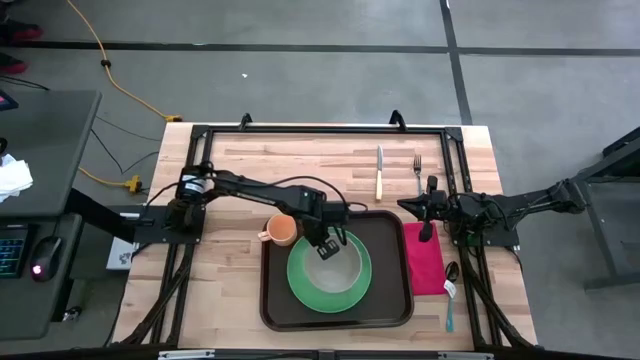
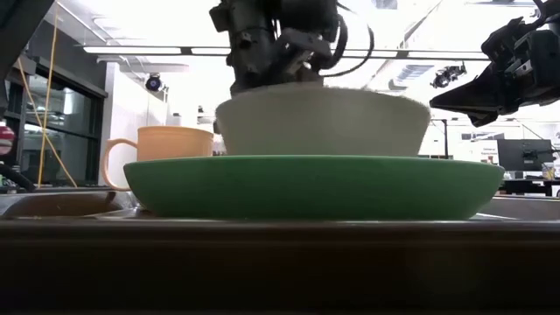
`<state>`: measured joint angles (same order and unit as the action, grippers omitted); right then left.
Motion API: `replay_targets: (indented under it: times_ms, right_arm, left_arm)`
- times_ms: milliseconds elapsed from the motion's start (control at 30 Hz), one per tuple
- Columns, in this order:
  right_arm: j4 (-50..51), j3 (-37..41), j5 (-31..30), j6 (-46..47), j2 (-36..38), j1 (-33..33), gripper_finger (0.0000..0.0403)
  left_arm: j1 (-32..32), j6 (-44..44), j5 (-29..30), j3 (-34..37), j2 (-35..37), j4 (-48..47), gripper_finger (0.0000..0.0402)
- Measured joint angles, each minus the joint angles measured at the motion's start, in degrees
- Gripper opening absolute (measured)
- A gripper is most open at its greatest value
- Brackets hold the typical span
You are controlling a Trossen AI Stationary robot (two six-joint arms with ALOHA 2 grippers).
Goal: Set up tray
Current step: Put the white bowl on the green plate on the brown serving tray
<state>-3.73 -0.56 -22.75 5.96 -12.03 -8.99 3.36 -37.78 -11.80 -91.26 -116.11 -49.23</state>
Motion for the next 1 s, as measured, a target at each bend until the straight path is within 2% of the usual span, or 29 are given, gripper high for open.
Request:
replay_targets:
  times_ms: [200,433,700,1000]
  right_arm:
    - [0.0,0.0,0.4,0.0,0.0,0.0,0.0000]
    - [0.0,0.0,0.4,0.0,0.0,0.0,0.0000]
    - [0.0,0.0,0.4,0.0,0.0,0.0,0.0000]
    - [0.0,0.0,0.4,0.0,0.0,0.0,0.0000]
  left_arm:
    - [0.0,-0.6,-0.3,0.0,-0.6,0.6,0.0036]
    - [0.0,0.1,0.7,0.0,-0.6,2.7,0.0023]
    - [0.0,0.0,1.3,0.0,-0.6,2.0,0.0053]
    - [0.0,0.1,-1.0,0.0,-0.6,-2.3,0.0018]
